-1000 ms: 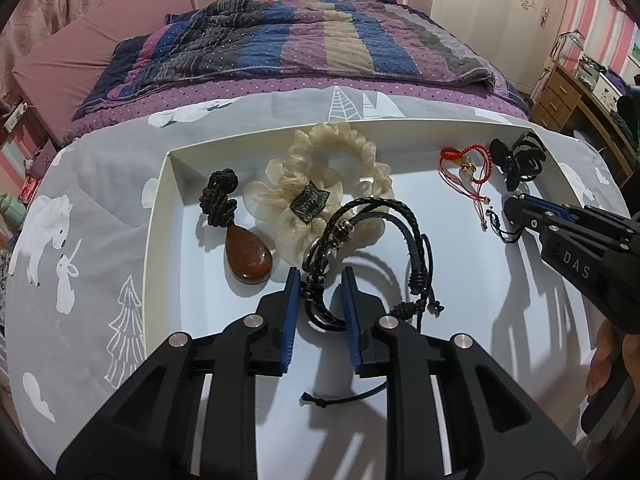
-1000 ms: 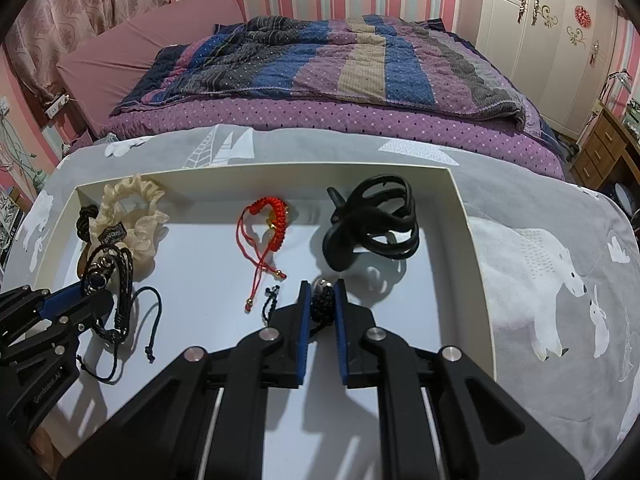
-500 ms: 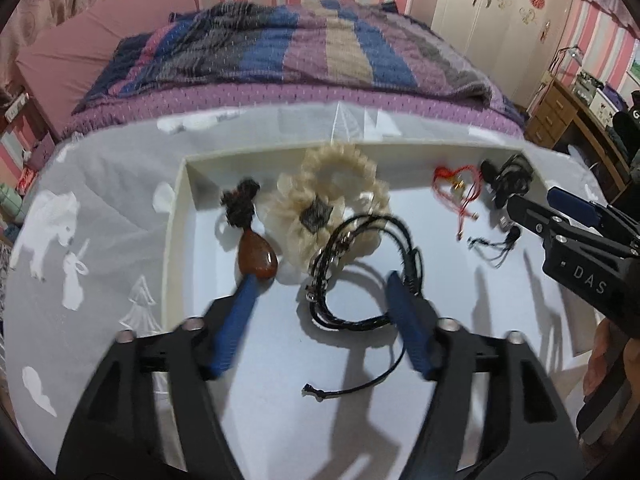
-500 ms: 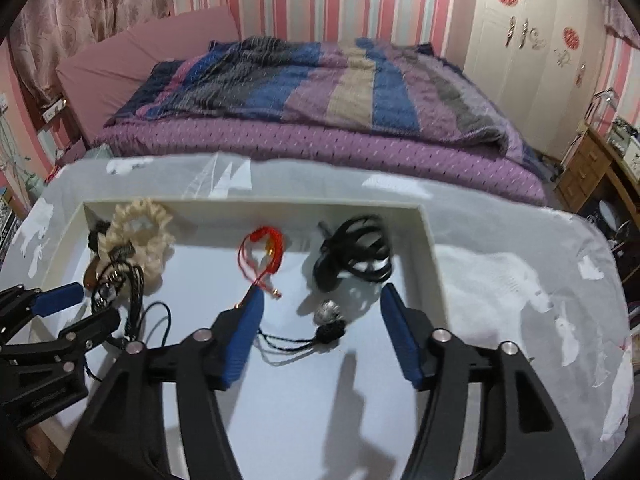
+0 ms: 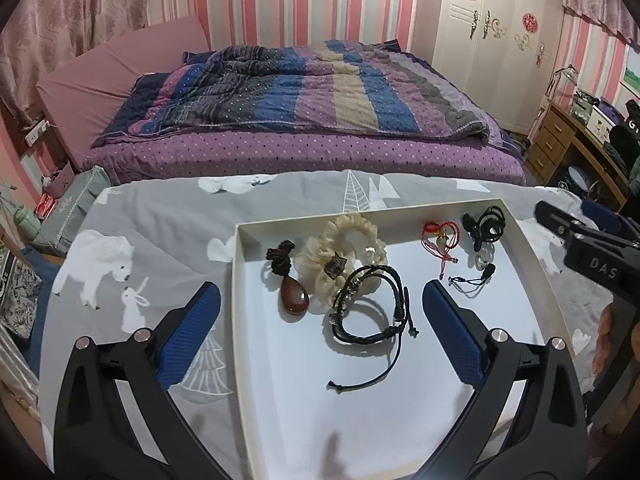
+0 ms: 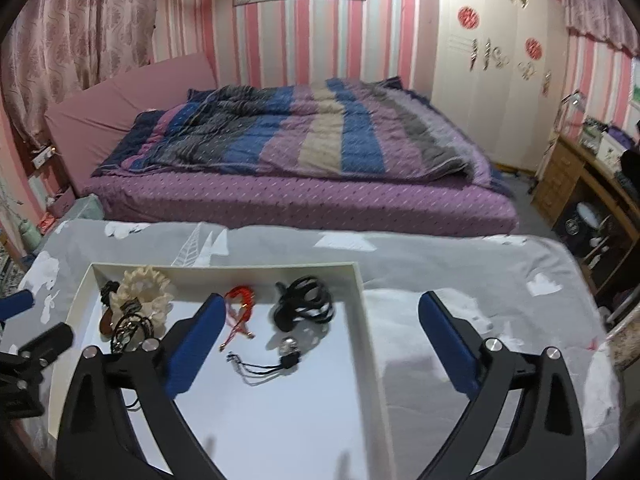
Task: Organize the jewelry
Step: 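Lift both open tools out of the tray back over the bed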
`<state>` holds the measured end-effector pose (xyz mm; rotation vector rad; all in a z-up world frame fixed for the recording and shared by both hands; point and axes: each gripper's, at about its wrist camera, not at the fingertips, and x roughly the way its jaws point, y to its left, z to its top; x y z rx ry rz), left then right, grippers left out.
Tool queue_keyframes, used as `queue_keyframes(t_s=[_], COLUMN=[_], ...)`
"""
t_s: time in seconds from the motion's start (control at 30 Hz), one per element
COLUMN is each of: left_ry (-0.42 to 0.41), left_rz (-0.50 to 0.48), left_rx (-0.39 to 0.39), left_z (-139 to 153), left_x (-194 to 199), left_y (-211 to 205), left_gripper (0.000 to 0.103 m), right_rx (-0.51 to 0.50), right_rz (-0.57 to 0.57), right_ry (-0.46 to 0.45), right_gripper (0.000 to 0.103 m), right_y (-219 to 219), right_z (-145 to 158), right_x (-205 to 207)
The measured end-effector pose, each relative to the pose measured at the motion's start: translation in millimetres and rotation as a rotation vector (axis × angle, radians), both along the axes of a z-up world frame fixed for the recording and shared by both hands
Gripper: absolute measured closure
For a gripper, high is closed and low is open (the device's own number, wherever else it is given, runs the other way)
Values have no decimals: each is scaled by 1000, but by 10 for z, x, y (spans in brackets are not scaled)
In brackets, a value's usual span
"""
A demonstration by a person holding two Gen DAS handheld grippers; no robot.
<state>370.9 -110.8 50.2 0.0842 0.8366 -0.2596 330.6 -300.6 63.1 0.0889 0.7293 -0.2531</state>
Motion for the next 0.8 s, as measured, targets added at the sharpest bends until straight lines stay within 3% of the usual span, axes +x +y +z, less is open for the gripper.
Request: queue_keyframes(t_s=[0.23, 0.4, 0.6, 0.7, 0.8], left_ry=[-42, -30, 1, -39, -68], left_rz=[14, -3, -25, -3, -8], left_rx=[10, -33, -63, -40, -31], left_z=[220, 359, 482, 561, 628], left_x=[-131, -207, -271, -340, -410], left_y=[48, 120, 193, 218, 237], left_gripper=[3, 3, 3, 3, 3], right_rx=[-23, -38, -120, -174, -147], right_rz=[-67, -107, -97, -117, -148], right_ry=[-78, -38, -100, -117, -134], right_gripper=[2, 2, 2, 2, 2], right_y=[-39, -35, 109, 168, 135], right_z=[410, 494, 624, 715, 797], right_x=[-253, -321, -492, -568, -648])
